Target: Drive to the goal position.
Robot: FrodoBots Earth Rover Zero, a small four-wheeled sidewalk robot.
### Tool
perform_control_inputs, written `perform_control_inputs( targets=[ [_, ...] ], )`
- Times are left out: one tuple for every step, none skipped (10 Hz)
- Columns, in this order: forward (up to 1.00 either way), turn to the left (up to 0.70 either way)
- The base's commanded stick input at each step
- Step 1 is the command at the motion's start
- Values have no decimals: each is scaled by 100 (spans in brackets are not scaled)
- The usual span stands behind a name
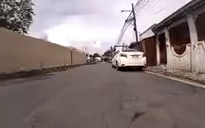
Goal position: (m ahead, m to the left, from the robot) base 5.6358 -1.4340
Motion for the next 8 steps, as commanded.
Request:
perform_control_inputs(
  targets=[
    [70, 0],
    [70, 0],
    [70, 0],
    [70, 0],
    [70, 0],
    [70, 0],
    [70, 0],
    [70, 0]
  ],
)
